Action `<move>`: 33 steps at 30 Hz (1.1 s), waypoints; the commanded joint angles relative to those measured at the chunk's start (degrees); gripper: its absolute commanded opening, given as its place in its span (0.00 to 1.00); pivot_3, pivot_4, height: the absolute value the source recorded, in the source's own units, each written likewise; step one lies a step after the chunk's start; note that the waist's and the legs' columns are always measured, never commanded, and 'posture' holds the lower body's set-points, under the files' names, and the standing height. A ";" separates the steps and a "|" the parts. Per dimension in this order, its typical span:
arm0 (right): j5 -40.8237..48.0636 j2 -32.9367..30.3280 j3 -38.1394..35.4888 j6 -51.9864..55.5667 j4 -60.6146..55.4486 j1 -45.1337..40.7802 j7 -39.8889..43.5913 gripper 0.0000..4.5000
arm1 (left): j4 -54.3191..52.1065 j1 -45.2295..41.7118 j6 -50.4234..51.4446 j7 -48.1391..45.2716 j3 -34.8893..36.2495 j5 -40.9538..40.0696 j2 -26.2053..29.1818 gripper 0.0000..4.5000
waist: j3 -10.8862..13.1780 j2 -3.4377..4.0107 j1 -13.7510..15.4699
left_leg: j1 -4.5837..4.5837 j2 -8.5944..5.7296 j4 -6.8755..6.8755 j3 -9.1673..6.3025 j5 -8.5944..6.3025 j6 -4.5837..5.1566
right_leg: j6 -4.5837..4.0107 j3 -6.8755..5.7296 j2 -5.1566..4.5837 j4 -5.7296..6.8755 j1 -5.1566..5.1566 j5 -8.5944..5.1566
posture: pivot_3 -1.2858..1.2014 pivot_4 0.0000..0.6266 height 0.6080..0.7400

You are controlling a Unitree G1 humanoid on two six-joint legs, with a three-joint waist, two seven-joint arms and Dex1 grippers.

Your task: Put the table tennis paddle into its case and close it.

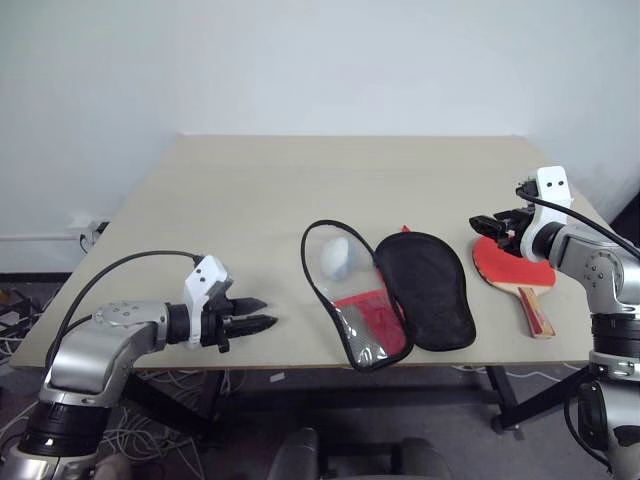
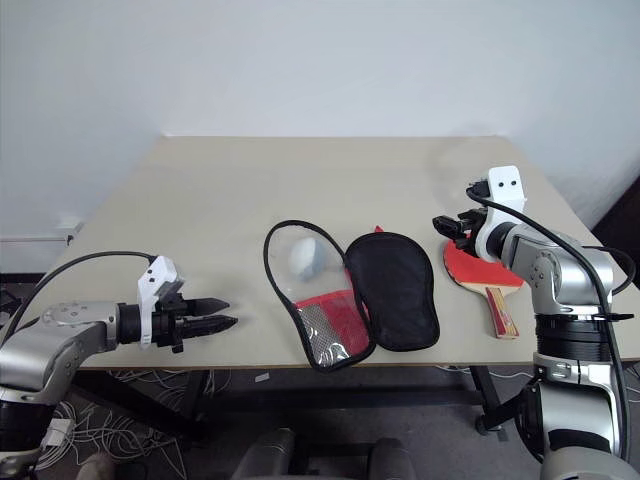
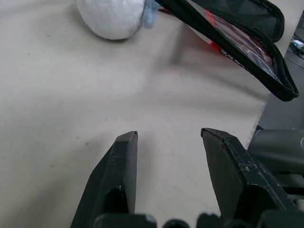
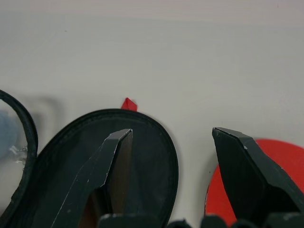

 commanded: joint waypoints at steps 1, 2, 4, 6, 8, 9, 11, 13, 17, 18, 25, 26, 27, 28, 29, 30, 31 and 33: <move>0.28 0.26 -1.23 0.86 -1.20 -3.21 -1.05 0.64 | -1.20 -0.98 0.07 0.44 1.25 -0.57 0.62 0.49 | 0.00 0.01 -0.01 | 0.00 0.00 -0.01 0.01 0.00 0.00 | 0.00 0.00 0.00 0.00 -0.01 0.00 | 0.52 0.00 0.81; 0.24 0.42 -1.16 1.05 -1.22 -3.36 -1.14 0.64 | -1.04 -0.98 -0.09 0.44 1.18 -0.50 0.64 0.49 | 0.00 0.01 0.00 | 0.00 0.00 -0.01 0.00 0.00 0.00 | 0.00 0.00 0.01 0.00 -0.01 0.00 | 0.52 0.00 0.81; 0.35 0.84 -1.53 1.76 -1.10 -3.57 -1.68 0.64 | -1.26 -0.93 0.13 0.48 1.24 -0.80 0.63 0.49 | 0.00 0.00 0.02 | 0.00 0.00 -0.02 -0.01 0.00 0.00 | 0.00 0.00 0.01 0.00 0.00 0.00 | 0.52 0.00 0.81; 0.46 1.20 -1.97 2.45 -1.06 -3.44 -2.30 0.64 | -2.03 -1.22 0.90 0.32 1.57 -1.64 0.79 0.49 | 0.00 0.01 -0.01 | 0.00 0.00 -0.03 0.00 0.00 0.00 | 0.00 0.00 0.01 -0.01 -0.01 0.00 | 0.52 0.00 0.81; 0.08 1.44 -1.84 2.87 -1.05 -2.89 -2.82 0.64 | -2.34 -1.67 1.58 0.01 1.87 -2.34 0.98 0.49 | 0.00 0.01 0.01 | 0.00 0.00 -0.04 0.01 0.00 0.00 | 0.00 0.00 0.01 0.00 -0.01 0.00 | 0.52 0.00 0.81; -0.18 1.54 -1.67 3.24 -1.04 -2.64 -3.18 0.64 | -2.40 -1.85 1.92 -0.32 1.87 -2.67 1.10 0.49 | 0.00 0.01 0.01 | 0.00 0.00 -0.04 0.00 0.00 0.00 | 0.00 0.00 0.01 0.00 -0.01 0.00 | 0.52 0.00 0.81; -0.40 1.39 -1.30 4.34 -1.63 -2.12 -3.60 0.64 | -2.86 -2.05 2.30 -1.16 1.43 -3.11 1.67 0.49 | 0.00 0.01 0.00 | 0.00 -0.01 -0.04 0.02 0.00 0.00 | 0.00 0.00 0.01 -0.01 -0.01 0.00 | 0.52 0.00 0.81; -0.56 1.06 -1.70 5.81 -2.42 -1.46 -4.45 0.64 | -3.47 -2.50 2.82 -1.45 0.83 -3.54 1.97 0.49 | 0.00 0.01 0.00 | 0.00 0.00 -0.04 0.03 0.00 0.00 | 0.00 0.00 0.00 -0.01 -0.01 0.00 | 0.52 0.00 0.81; -1.89 0.93 -4.42 8.20 -1.79 0.14 -8.35 0.64 | -4.17 -4.55 4.84 -1.01 -0.68 -4.77 0.34 0.49 | 0.00 0.00 0.11 | 0.00 0.00 -0.08 0.01 0.00 0.00 | 0.00 -0.01 0.00 0.00 -0.02 0.00 | 0.52 0.00 0.81; -1.91 0.96 -4.94 8.83 -1.80 0.45 -8.90 0.64 | -4.09 -5.06 5.14 -0.95 -1.16 -4.76 -0.03 0.49 | 0.00 0.00 0.18 | 0.00 -0.02 -0.08 0.01 0.00 0.00 | 0.00 -0.02 0.00 -0.01 0.00 0.00 | 0.52 0.00 0.81; -2.70 -0.45 -6.59 9.11 -2.38 3.80 -8.98 0.64 | -1.74 -9.62 3.38 -0.42 -8.72 -1.78 -4.59 0.49 | 0.00 0.00 0.00 | 0.02 -0.04 -0.04 -0.02 0.01 0.01 | 0.01 -0.01 0.04 -0.01 0.04 0.00 | 0.52 0.00 0.81; -2.67 -0.36 -7.17 9.37 -2.39 4.71 -9.16 0.64 | -1.35 -9.78 2.63 -0.50 -9.85 -1.10 -5.10 0.49 | 0.00 0.00 0.00 | 0.02 -0.04 -0.03 -0.01 0.01 0.01 | 0.02 0.00 0.04 -0.01 0.05 -0.01 | 0.52 0.00 0.81; -2.50 -0.22 -7.80 9.98 -2.25 5.31 -9.37 0.69 | -1.09 -10.02 2.53 -0.64 -10.51 -1.04 -5.61 0.49 | 0.00 -0.01 0.00 | 0.02 -0.04 -0.02 -0.02 0.01 0.01 | 0.02 0.00 0.05 -0.01 0.05 -0.01 | 0.52 0.00 0.81; -2.62 -0.30 -8.02 10.03 -2.28 5.99 -9.50 0.73 | -0.87 -10.32 2.36 -0.83 -11.10 -1.04 -6.13 0.49 | 0.00 0.00 -0.01 | 0.02 -0.04 0.00 -0.03 0.01 0.01 | 0.02 -0.01 0.06 -0.01 0.07 -0.01 | 0.52 0.00 0.81; -2.58 -0.40 -8.10 10.09 -2.82 6.83 -9.37 0.77 | -0.74 -10.47 2.28 -1.04 -11.61 -1.01 -6.39 0.49 | 0.00 0.00 0.00 | 0.01 -0.04 0.02 -0.04 0.01 0.02 | 0.02 0.00 0.06 -0.01 0.06 -0.01 | 0.52 0.00 0.81; -2.54 -0.58 -8.14 10.22 -3.13 7.44 -9.16 0.85 | -0.55 -10.64 2.20 -1.16 -12.02 -0.90 -6.60 0.49 | 0.00 0.00 0.00 | 0.01 -0.04 0.03 -0.03 0.02 0.02 | 0.02 0.00 0.06 -0.01 0.06 -0.01 | 0.52 0.00 0.81; -2.56 -0.79 -8.02 10.39 -3.44 8.01 -8.97 0.92 | -0.28 -10.76 2.04 -1.20 -12.30 -0.70 -6.76 0.49 | 0.00 0.00 -0.01 | 0.01 -0.04 0.05 -0.04 0.02 0.02 | 0.02 0.00 0.07 -0.01 0.08 -0.01 | 0.52 0.00 0.81; -2.80 -1.27 -7.46 10.47 -4.10 9.29 -8.64 0.99 | 0.53 -10.75 1.56 -1.34 -12.49 -0.31 -6.72 0.49 | 0.00 0.01 -0.01 | 0.01 -0.04 0.06 -0.05 0.02 0.02 | 0.02 0.00 0.06 -0.01 0.08 -0.01 | 0.52 0.00 0.81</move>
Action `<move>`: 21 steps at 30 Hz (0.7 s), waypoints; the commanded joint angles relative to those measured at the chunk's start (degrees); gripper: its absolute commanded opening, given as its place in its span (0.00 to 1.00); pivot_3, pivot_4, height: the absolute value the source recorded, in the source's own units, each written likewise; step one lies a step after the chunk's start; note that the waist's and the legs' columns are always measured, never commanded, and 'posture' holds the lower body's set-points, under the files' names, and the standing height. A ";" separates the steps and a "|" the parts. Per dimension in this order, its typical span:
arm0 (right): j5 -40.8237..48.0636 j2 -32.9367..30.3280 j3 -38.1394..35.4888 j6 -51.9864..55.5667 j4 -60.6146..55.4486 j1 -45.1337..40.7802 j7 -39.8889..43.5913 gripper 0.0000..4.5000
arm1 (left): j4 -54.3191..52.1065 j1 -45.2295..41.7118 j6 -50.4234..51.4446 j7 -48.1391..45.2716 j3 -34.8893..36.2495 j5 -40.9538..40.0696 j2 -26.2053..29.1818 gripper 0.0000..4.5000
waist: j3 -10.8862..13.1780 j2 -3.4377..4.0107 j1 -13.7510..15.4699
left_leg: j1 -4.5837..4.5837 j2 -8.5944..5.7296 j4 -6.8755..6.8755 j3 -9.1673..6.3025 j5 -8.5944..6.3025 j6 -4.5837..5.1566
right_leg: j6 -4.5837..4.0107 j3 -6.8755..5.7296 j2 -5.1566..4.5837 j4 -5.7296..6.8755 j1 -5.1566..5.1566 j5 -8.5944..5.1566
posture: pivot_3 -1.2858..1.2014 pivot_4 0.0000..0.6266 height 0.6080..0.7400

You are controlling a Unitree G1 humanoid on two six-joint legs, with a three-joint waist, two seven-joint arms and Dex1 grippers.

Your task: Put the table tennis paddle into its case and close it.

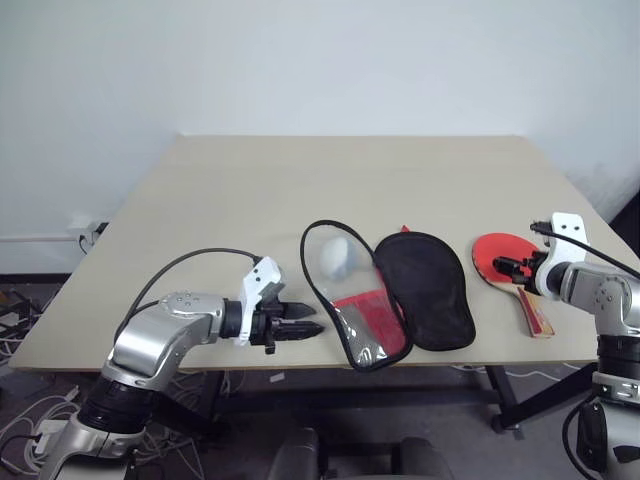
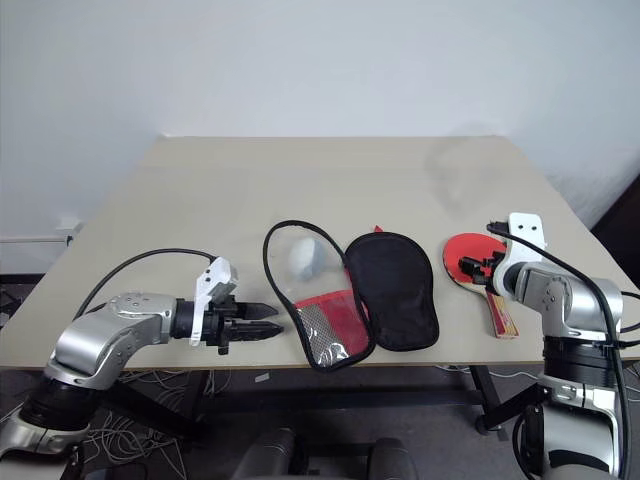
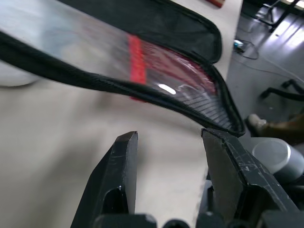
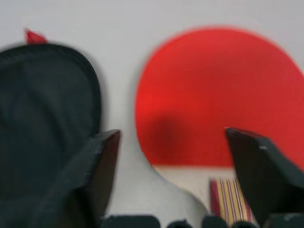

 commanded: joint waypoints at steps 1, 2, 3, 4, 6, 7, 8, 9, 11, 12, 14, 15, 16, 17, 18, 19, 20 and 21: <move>-0.47 -2.06 -0.87 -0.06 -3.17 0.48 0.16 0.99 | 0.71 -1.43 -1.99 -0.70 0.19 0.99 0.22 0.49 | 0.00 0.00 0.00 | 0.00 0.00 0.01 -0.01 0.00 0.00 | 0.00 0.00 0.00 0.00 0.00 0.00 | 0.52 0.00 0.81; -0.79 -2.28 -0.82 -0.37 -2.85 0.72 -0.09 0.99 | 1.06 -1.38 -2.38 -0.92 0.21 1.12 0.43 0.49 | 0.00 0.00 0.00 | 0.00 0.00 0.02 -0.01 0.00 0.00 | 0.00 0.00 0.00 0.00 0.00 0.00 | 0.52 0.00 0.81; -1.13 -2.58 -0.76 -0.56 -2.45 0.90 -0.33 0.99 | 1.34 -1.33 -2.66 -1.11 0.37 1.18 0.60 0.49 | 0.00 0.00 -0.01 | 0.00 0.00 0.03 0.00 0.00 0.00 | 0.00 0.00 -0.01 0.00 0.00 0.00 | 0.52 0.00 0.81; -1.48 -3.26 -0.30 -0.51 -2.12 1.24 -0.11 0.99 | 1.70 -1.24 -2.81 -1.27 0.61 1.28 0.78 0.49 | 0.00 0.00 0.00 | 0.00 0.00 0.03 -0.01 0.00 0.00 | 0.00 0.00 0.00 0.00 0.01 0.00 | 0.52 0.00 0.81; -1.33 -3.80 -0.76 0.54 -1.81 1.58 0.20 0.99 | 2.21 -0.87 -3.34 -1.66 0.99 1.49 1.18 0.49 | 0.00 0.00 0.00 | 0.00 0.00 0.04 -0.01 0.00 0.00 | 0.00 0.00 -0.01 0.00 0.01 0.00 | 0.52 0.00 0.81; -1.15 -3.99 -1.04 1.06 -1.77 1.67 0.36 0.99 | 2.45 -0.80 -3.51 -1.70 1.08 1.54 1.21 0.49 | 0.00 0.00 0.03 | 0.00 0.00 0.04 -0.02 0.00 0.00 | 0.00 0.00 -0.01 -0.01 0.01 -0.01 | 0.52 0.00 0.81; -1.17 -4.23 -1.10 1.27 -1.59 1.65 0.39 0.99 | 2.83 -0.94 -3.66 -1.67 1.03 1.63 1.14 0.49 | 0.00 0.00 0.04 | -0.01 0.00 0.04 -0.02 0.00 0.00 | 0.00 0.00 -0.01 -0.01 0.01 -0.01 | 0.52 0.00 0.81; -1.17 -4.35 -1.49 1.68 -1.32 1.62 0.17 0.99 | 3.23 -1.04 -3.88 -1.65 0.94 1.79 1.08 0.49 | 0.00 0.00 0.02 | -0.01 0.00 0.04 -0.01 0.00 0.00 | 0.00 0.00 -0.02 -0.01 0.02 -0.01 | 0.52 0.00 0.81; -1.07 -4.62 -2.11 2.68 -0.63 1.92 0.14 0.99 | 4.04 -1.14 -4.58 -1.74 0.60 2.31 1.06 0.49 | 0.00 -0.01 0.02 | -0.01 0.00 0.05 -0.02 0.00 0.00 | 0.00 0.00 -0.02 -0.01 0.02 -0.01 | 0.52 0.00 0.81; -1.32 -4.87 -1.83 2.61 -0.54 2.43 0.28 0.99 | 4.34 -1.24 -4.84 -1.81 0.46 2.46 1.06 0.49 | 0.00 -0.01 0.04 | -0.01 0.00 0.05 -0.03 0.00 0.00 | 0.00 0.00 -0.02 -0.01 0.02 0.00 | 0.52 0.00 0.81; -1.47 -4.91 -1.76 3.11 -0.03 3.01 0.26 0.99 | 4.96 -1.78 -5.12 -2.07 0.37 2.49 0.89 0.49 | 0.00 -0.01 0.03 | -0.01 0.00 0.05 -0.05 0.00 0.00 | 0.00 -0.01 -0.02 -0.01 0.02 -0.01 | 0.52 0.00 0.81; -1.35 -4.88 -1.83 3.49 0.26 3.07 0.29 0.99 | 5.27 -2.07 -5.21 -2.22 0.36 2.58 0.79 0.49 | 0.00 -0.01 0.01 | -0.01 0.00 0.05 -0.03 0.00 0.00 | 0.00 -0.01 -0.02 -0.01 0.02 -0.01 | 0.52 0.00 0.81; -1.33 -5.06 -1.65 3.83 0.44 3.23 0.43 0.99 | 5.58 -2.33 -5.33 -2.35 0.33 2.74 0.71 0.49 | 0.00 0.00 0.01 | -0.01 0.00 0.05 -0.03 0.00 0.00 | 0.00 -0.01 -0.02 -0.01 0.02 -0.01 | 0.52 0.00 0.81; -1.46 -5.26 -1.33 3.91 0.59 3.37 0.50 0.99 | 5.93 -2.57 -5.49 -2.48 0.26 2.95 0.63 0.49 | 0.00 -0.01 0.01 | -0.01 0.00 0.05 -0.04 0.00 0.00 | 0.00 -0.01 -0.01 -0.01 0.02 -0.01 | 0.52 0.00 0.81; -1.39 -5.37 -1.14 4.56 0.80 3.41 0.63 0.99 | 6.34 -2.86 -5.72 -2.64 0.13 3.22 0.54 0.49 | 0.00 -0.01 0.01 | -0.01 0.00 0.05 -0.04 0.00 0.00 | 0.00 -0.01 -0.01 -0.01 0.02 -0.01 | 0.52 0.00 0.81; -1.43 -5.44 -0.89 4.89 0.87 3.53 0.71 0.99 | 6.66 -3.09 -6.00 -2.80 -0.04 3.54 0.48 0.49 | 0.00 -0.01 0.01 | -0.01 0.00 0.06 -0.03 0.00 0.00 | 0.00 -0.01 -0.01 -0.01 0.02 -0.01 | 0.52 0.00 0.81; -1.48 -5.32 -0.78 5.31 0.93 3.53 0.63 0.99 | 6.95 -3.31 -6.15 -2.97 -0.16 3.80 0.40 0.49 | 0.00 -0.01 0.01 | -0.01 0.00 0.06 -0.03 0.00 0.00 | 0.00 -0.01 -0.02 -0.01 0.02 -0.01 | 0.52 0.00 0.81; -1.50 -5.10 -0.71 5.68 1.01 3.51 0.55 0.99 | 7.17 -3.51 -6.26 -3.14 -0.23 3.96 0.32 0.49 | 0.00 -0.01 0.01 | -0.01 0.00 0.07 -0.03 0.00 0.00 | 0.00 -0.01 -0.01 -0.01 0.03 -0.01 | 0.52 0.00 0.81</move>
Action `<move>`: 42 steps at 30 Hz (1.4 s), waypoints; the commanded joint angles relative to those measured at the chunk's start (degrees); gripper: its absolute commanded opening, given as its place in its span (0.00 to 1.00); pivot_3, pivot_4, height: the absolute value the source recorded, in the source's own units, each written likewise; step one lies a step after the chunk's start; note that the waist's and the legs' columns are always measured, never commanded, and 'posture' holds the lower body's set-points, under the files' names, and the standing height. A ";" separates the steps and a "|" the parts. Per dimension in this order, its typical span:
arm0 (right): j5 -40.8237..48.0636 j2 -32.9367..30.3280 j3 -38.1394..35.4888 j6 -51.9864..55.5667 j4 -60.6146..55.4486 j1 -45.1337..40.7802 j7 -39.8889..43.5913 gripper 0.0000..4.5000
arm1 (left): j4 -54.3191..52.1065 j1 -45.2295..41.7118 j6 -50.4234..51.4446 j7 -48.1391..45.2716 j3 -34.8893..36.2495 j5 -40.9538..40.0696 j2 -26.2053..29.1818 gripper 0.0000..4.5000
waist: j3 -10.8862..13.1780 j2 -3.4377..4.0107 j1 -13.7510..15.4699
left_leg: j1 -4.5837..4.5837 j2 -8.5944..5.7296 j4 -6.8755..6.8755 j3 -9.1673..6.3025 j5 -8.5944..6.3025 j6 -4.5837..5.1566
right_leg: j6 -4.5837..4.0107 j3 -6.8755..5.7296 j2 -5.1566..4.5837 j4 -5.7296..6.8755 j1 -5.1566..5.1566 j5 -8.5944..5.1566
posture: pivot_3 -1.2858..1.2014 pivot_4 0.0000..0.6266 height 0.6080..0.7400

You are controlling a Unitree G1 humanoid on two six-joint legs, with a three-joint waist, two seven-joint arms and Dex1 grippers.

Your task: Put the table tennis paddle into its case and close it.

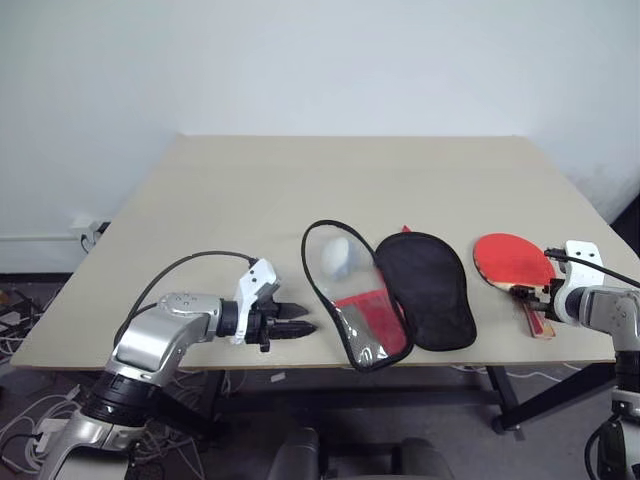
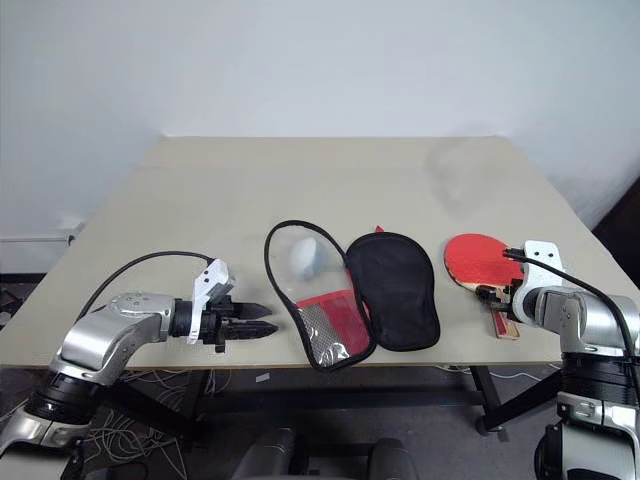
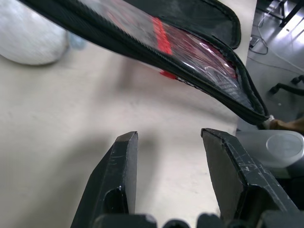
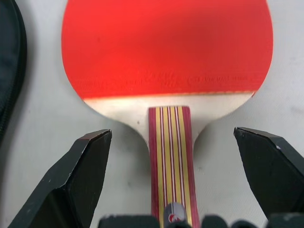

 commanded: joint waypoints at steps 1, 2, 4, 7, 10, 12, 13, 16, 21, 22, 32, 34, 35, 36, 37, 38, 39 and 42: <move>-0.64 -0.88 0.08 1.08 -0.02 -0.50 -0.11 0.99 | 0.26 -1.88 -1.31 -0.98 0.08 0.53 -0.27 0.49 | 0.00 0.00 0.00 | 0.00 0.00 0.01 0.00 0.00 0.00 | 0.00 0.00 0.00 0.00 0.00 0.00 | 0.52 0.00 0.81; -0.77 -0.64 0.39 1.30 0.24 -0.55 -0.19 0.99 | 0.46 -2.14 -1.29 -1.11 0.05 0.56 -0.38 0.49 | 0.00 0.00 0.00 | 0.00 0.00 0.01 0.00 0.00 0.00 | 0.00 0.01 0.00 0.00 0.01 0.00 | 0.52 0.00 0.81; -1.18 -0.19 1.34 1.21 1.03 -0.61 -0.39 0.99 | 0.95 -2.55 -1.53 -1.21 -0.17 0.96 -0.60 0.49 | 0.00 0.00 0.00 | 0.00 0.00 0.01 -0.01 0.00 0.00 | 0.00 0.00 0.01 0.00 0.00 0.00 | 0.52 0.00 0.81; -1.84 0.64 2.34 0.41 2.85 -0.81 -0.58 0.85 | 0.90 -2.76 -1.37 -1.53 -0.16 1.05 -0.61 0.49 | -0.02 -0.03 -0.01 | 0.00 0.00 0.02 -0.02 0.00 0.00 | 0.00 0.00 0.01 0.00 0.01 0.00 | 0.52 0.00 0.81; -2.44 0.64 3.67 -0.03 3.46 -0.99 -0.52 0.63 | 0.98 -3.03 -1.21 -1.75 0.05 1.11 -0.58 0.49 | -0.02 -0.06 -0.01 | 0.01 0.01 0.02 -0.04 0.00 0.00 | 0.00 0.00 0.02 0.00 0.03 0.00 | 0.52 0.00 0.81; -2.48 0.68 4.24 1.42 1.96 -1.09 -1.07 0.47 | 1.11 -3.29 -0.96 -1.87 0.40 1.02 -0.43 0.49 | -0.04 -0.10 -0.02 | 0.01 0.01 0.02 -0.04 0.00 0.00 | 0.00 0.00 0.02 0.00 0.03 0.00 | 0.52 0.00 0.81; -2.14 0.85 4.05 2.20 1.26 -1.15 -1.12 0.40 | 1.09 -3.36 -0.75 -1.93 0.58 0.88 -0.38 0.49 | -0.03 -0.10 -0.01 | 0.02 0.01 0.02 -0.05 0.00 0.00 | 0.00 -0.01 0.02 0.00 0.03 0.00 | 0.52 0.00 0.81; -1.90 0.89 4.19 2.91 -0.46 -1.37 -0.93 0.24 | 0.74 -3.26 -0.42 -1.92 0.84 0.64 -0.41 0.49 | -0.03 -0.10 0.03 | 0.01 0.01 0.04 -0.06 0.00 0.00 | 0.00 -0.01 0.01 0.00 0.04 0.00 | 0.52 0.00 0.81; 0.40 1.65 1.73 1.59 -3.73 -4.91 0.58 0.24 | 0.90 -3.38 -0.55 -1.89 0.56 1.01 -0.47 0.49 | -0.02 -0.07 -0.03 | 0.00 0.01 0.03 -0.06 0.00 0.00 | 0.00 -0.01 0.02 0.01 0.02 0.00 | 0.52 0.00 0.81; 1.14 1.84 1.26 2.42 -4.96 -5.68 0.85 0.24 | 1.06 -3.47 -0.55 -1.95 0.63 1.02 -0.42 0.49 | 0.01 -0.03 -0.12 | 0.00 0.01 0.03 -0.06 0.00 0.00 | 0.00 -0.01 0.03 0.01 0.01 0.00 | 0.52 0.00 0.81; 1.30 11.40 0.37 13.16 -13.54 -12.10 -4.28 0.24 | 1.45 -3.28 -0.06 -1.98 1.24 0.94 0.44 0.49 | 0.04 -0.02 0.13 | -0.02 0.01 0.03 -0.06 0.00 0.01 | 0.00 -0.02 0.02 0.02 0.00 0.01 | 0.52 0.00 0.81; 1.11 14.42 -0.28 15.43 -14.54 -12.65 -5.39 0.24 | 1.30 -3.26 0.16 -1.93 1.23 0.97 0.46 0.49 | 0.05 -0.01 0.13 | -0.02 0.01 0.02 -0.05 0.00 0.00 | 0.00 -0.02 0.02 0.03 -0.01 0.01 | 0.52 0.00 0.81; 1.10 16.52 -0.43 16.66 -15.57 -12.58 -5.96 0.24 | 1.35 -3.32 0.26 -1.94 1.22 1.01 0.45 0.49 | 0.05 0.00 0.12 | -0.03 0.01 0.01 -0.05 0.00 0.00 | 0.00 -0.02 0.02 0.04 -0.03 0.01 | 0.52 0.00 0.81; 0.84 18.75 -0.79 18.06 -16.53 -12.48 -6.79 0.24 | 1.37 -3.39 0.36 -1.97 1.23 1.02 0.44 0.49 | 0.05 0.00 0.04 | -0.04 0.01 -0.01 -0.04 0.00 0.00 | 0.01 -0.02 0.02 0.04 -0.06 0.01 | 0.52 0.00 0.81; 0.49 20.25 -0.75 19.03 -17.35 -12.20 -7.50 0.24 | 1.33 -3.51 0.53 -1.92 1.19 1.05 0.35 0.49 | 0.05 0.01 -0.01 | -0.05 0.01 -0.04 -0.04 0.00 0.00 | 0.01 -0.01 0.03 0.05 -0.09 0.02 | 0.52 0.00 0.81; 0.12 21.56 -0.56 19.64 -18.40 -11.62 -8.18 0.24 | 1.36 -3.64 0.68 -1.90 1.22 1.05 0.28 0.49 | 0.06 0.02 -0.01 | -0.05 0.01 -0.06 -0.05 0.00 0.00 | 0.10 -0.01 0.04 0.07 -0.11 0.07 | 0.52 0.00 0.81; -0.01 22.50 -0.62 20.02 -19.14 -11.11 -8.61 0.24 | 1.38 -3.75 0.79 -1.88 1.24 1.06 0.18 0.49 | 0.06 0.03 -0.02 | -0.05 0.02 -0.08 -0.04 0.00 0.00 | 0.13 -0.01 0.04 0.09 -0.12 0.08 | 0.52 0.00 0.81; 0.21 23.86 -0.63 20.27 -20.68 -9.33 -9.01 0.24 | 1.49 -3.90 0.89 -1.86 1.10 1.18 -0.07 0.49 | 0.06 0.03 0.21 | -0.05 0.01 -0.11 -0.02 0.00 -0.01 | 0.14 -0.03 0.03 0.09 -0.11 0.09 | 0.52 0.00 0.81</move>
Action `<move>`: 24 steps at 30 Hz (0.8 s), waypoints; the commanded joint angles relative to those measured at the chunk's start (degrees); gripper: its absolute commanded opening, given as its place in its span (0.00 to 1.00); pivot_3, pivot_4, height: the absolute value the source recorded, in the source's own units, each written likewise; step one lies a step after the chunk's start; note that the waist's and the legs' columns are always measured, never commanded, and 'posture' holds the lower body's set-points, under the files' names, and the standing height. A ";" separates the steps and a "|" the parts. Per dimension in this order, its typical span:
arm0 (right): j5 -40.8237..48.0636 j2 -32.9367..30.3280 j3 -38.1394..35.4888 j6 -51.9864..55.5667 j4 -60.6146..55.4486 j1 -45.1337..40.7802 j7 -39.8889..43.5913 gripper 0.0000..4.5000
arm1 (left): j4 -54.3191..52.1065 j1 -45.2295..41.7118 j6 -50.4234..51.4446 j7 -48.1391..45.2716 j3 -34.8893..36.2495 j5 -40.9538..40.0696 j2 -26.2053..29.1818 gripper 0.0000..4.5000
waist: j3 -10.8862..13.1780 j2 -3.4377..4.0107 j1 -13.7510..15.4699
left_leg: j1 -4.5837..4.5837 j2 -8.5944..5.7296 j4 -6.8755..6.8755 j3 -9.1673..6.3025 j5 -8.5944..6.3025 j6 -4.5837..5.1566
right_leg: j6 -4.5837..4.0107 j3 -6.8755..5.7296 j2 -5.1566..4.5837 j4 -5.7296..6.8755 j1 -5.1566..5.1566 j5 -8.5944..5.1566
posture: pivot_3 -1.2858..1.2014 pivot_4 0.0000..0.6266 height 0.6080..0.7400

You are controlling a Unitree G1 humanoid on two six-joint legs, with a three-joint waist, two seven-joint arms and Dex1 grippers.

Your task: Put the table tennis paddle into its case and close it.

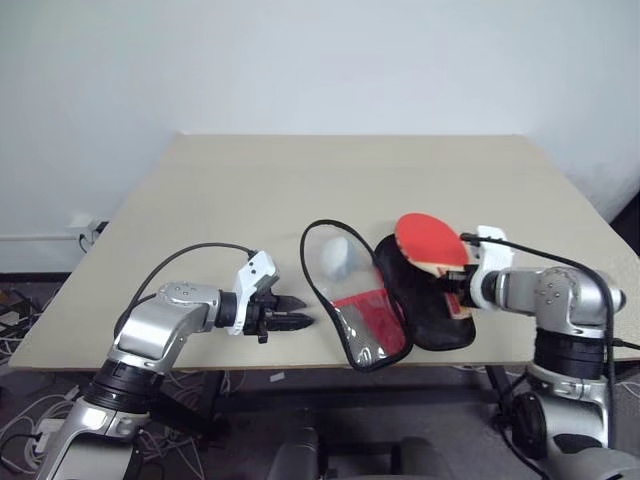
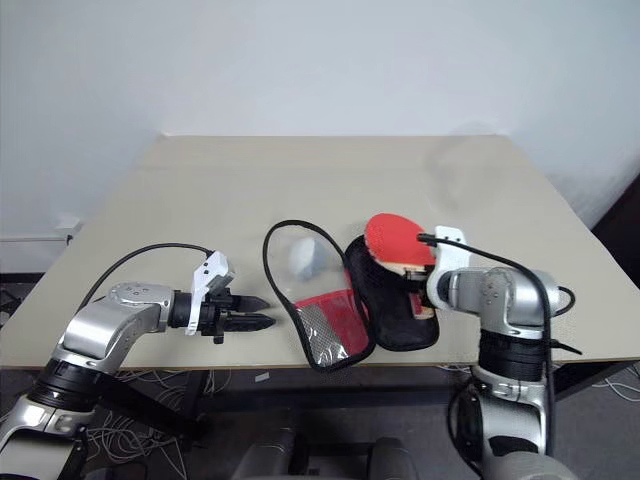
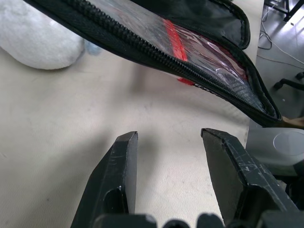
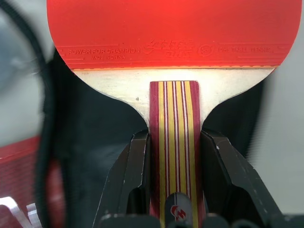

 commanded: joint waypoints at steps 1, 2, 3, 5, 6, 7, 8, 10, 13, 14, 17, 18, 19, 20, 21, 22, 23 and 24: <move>-0.24 0.21 -1.67 0.43 -4.55 0.48 -1.10 0.24 | -0.90 -1.40 -0.12 -0.06 1.17 -0.43 -0.04 0.49 | -0.01 -0.01 0.21 | 0.00 0.00 0.00 0.02 0.00 0.00 | 0.00 0.00 -0.01 0.00 0.00 0.00 | 0.52 0.00 0.81; -0.11 0.33 -1.66 0.43 -4.81 0.85 -1.16 0.24 | -0.84 -1.46 -0.12 -0.06 1.08 -0.38 -0.14 0.49 | -0.01 -0.01 0.28 | 0.00 0.00 0.00 0.03 0.00 0.00 | -0.01 -0.01 -0.02 0.00 0.00 0.00 | 0.52 0.00 0.81; -0.02 0.29 -1.23 0.43 -5.22 1.36 -1.17 0.24 | -0.69 -1.58 -0.16 -0.10 1.03 -0.32 -0.20 0.49 | -0.01 -0.01 0.33 | 0.00 0.00 0.00 0.05 0.00 -0.01 | -0.01 -0.01 -0.02 0.00 0.00 0.00 | 0.52 0.00 0.81; -0.12 -0.23 -0.34 0.43 -5.66 2.45 -1.33 0.24 | -0.46 -1.97 -0.13 -0.09 0.95 -0.28 -0.46 0.49 | -0.01 0.00 0.34 | 0.01 0.01 -0.07 0.06 -0.01 -0.01 | -0.05 0.00 -0.02 0.00 -0.04 -0.01 | 0.52 0.00 0.81; -0.16 -0.67 0.12 0.43 -5.75 3.00 -1.39 0.24 | -0.37 -2.13 -0.13 -0.14 0.93 -0.27 -0.54 0.49 | -0.01 0.00 0.39 | 0.01 0.01 -0.10 0.07 -0.01 -0.02 | -0.05 0.00 -0.02 0.00 -0.05 -0.01 | 0.52 0.00 0.81; -0.22 -1.31 0.58 0.43 -5.97 3.69 -1.42 0.24 | -0.29 -2.26 -0.18 -0.19 0.84 -0.16 -0.60 0.49 | -0.01 0.00 0.43 | 0.01 0.01 -0.14 0.06 0.00 -0.03 | -0.05 -0.01 -0.02 0.00 -0.06 -0.01 | 0.52 0.00 0.81; -0.04 -1.62 0.61 0.43 -6.20 4.25 -1.28 0.24 | -0.20 -2.35 -0.22 -0.26 0.77 -0.08 -0.65 0.49 | -0.01 0.00 0.51 | 0.02 0.01 -0.16 0.05 0.01 -0.05 | -0.07 -0.01 -0.01 0.00 -0.07 -0.02 | 0.52 0.00 0.81; 0.54 -1.98 0.51 0.43 -6.65 4.97 -0.91 0.24 | -0.04 -2.48 -0.28 -0.35 0.73 0.05 -0.72 0.49 | -0.01 0.00 0.57 | 0.02 0.01 -0.17 0.07 0.02 -0.05 | -0.13 -0.01 -0.02 0.00 -0.07 -0.06 | 0.52 0.00 0.81; 0.82 -2.66 1.57 0.43 -7.31 6.66 -0.74 0.24 | 0.15 -2.67 -0.44 -0.50 0.67 0.24 -0.78 0.49 | -0.01 -0.01 0.64 | 0.02 0.01 -0.17 0.07 0.02 -0.06 | -0.14 -0.01 -0.02 -0.01 -0.06 -0.07 | 0.52 0.00 0.81; 0.91 -2.70 2.04 0.43 -7.62 7.21 -0.82 0.24 | 0.26 -2.75 -0.49 -0.55 0.67 0.29 -0.78 0.49 | -0.01 -0.01 0.67 | 0.02 0.01 -0.17 0.07 0.02 -0.06 | -0.14 -0.01 -0.02 -0.01 -0.05 -0.07 | 0.52 0.00 0.81; 2.04 -2.18 3.10 0.43 -8.93 8.46 -0.70 0.24 | 0.54 -2.90 -0.52 -0.73 0.72 0.37 -0.71 0.49 | -0.02 -0.02 0.80 | 0.03 0.01 -0.17 0.07 0.02 -0.06 | -0.14 -0.01 -0.02 -0.02 -0.05 -0.07 | 0.52 0.00 0.81; 2.20 -1.78 3.32 0.43 -9.30 8.71 -0.84 0.24 | 0.78 -3.03 -0.64 -0.74 0.64 0.55 -0.71 0.49 | -0.02 -0.01 0.87 | 0.03 0.01 -0.18 0.07 0.02 -0.06 | -0.14 -0.01 -0.02 -0.02 -0.06 -0.07 | 0.52 0.00 0.81; 2.26 -1.45 3.52 0.43 -9.62 8.93 -0.99 0.24 | 0.90 -3.09 -0.70 -0.74 0.59 0.64 -0.72 0.49 | -0.02 -0.02 1.01 | 0.03 0.02 -0.18 0.08 0.02 -0.06 | -0.14 -0.01 -0.02 -0.02 -0.06 -0.07 | 0.52 0.00 0.81; 2.21 -1.26 3.81 0.43 -9.78 9.08 -1.20 0.24 | 1.04 -3.24 -0.70 -0.79 0.60 0.62 -0.77 0.49 | -0.02 -0.01 1.08 | 0.03 0.02 -0.18 0.08 0.02 -0.06 | -0.14 -0.01 -0.02 -0.02 -0.06 -0.07 | 0.52 0.00 0.81; 2.06 -1.18 4.10 0.43 -9.88 9.20 -1.39 0.24 | 1.13 -3.39 -0.64 -0.80 0.65 0.57 -0.81 0.49 | -0.02 -0.02 1.10 | 0.03 0.02 -0.18 0.08 0.02 -0.06 | -0.14 -0.01 -0.02 -0.02 -0.06 -0.07 | 0.52 0.00 0.81; 1.93 -1.07 4.24 0.43 -9.89 9.21 -1.54 0.24 | 1.18 -3.49 -0.55 -0.75 0.72 0.52 -0.85 0.49 | -0.02 -0.02 1.11 | 0.03 0.03 -0.19 0.09 0.02 -0.06 | -0.14 -0.01 -0.02 -0.02 -0.07 -0.07 | 0.52 0.00 0.81; 1.86 -1.05 4.32 0.43 -9.91 8.83 -1.60 0.24 | 1.14 -3.45 -0.46 -0.73 0.74 0.48 -0.81 0.49 | -0.02 -0.02 1.12 | 0.03 0.03 -0.19 0.09 0.02 -0.06 | -0.15 -0.01 -0.02 -0.02 -0.06 -0.07 | 0.52 0.00 0.81; 1.88 -0.90 4.17 0.43 -10.00 8.40 -1.66 0.24 | 1.05 -3.31 -0.42 -0.73 0.74 0.46 -0.73 0.49 | -0.02 -0.02 1.12 | 0.03 0.03 -0.19 0.08 0.02 -0.06 | -0.14 -0.01 -0.02 -0.02 -0.06 -0.07 | 0.52 0.00 0.81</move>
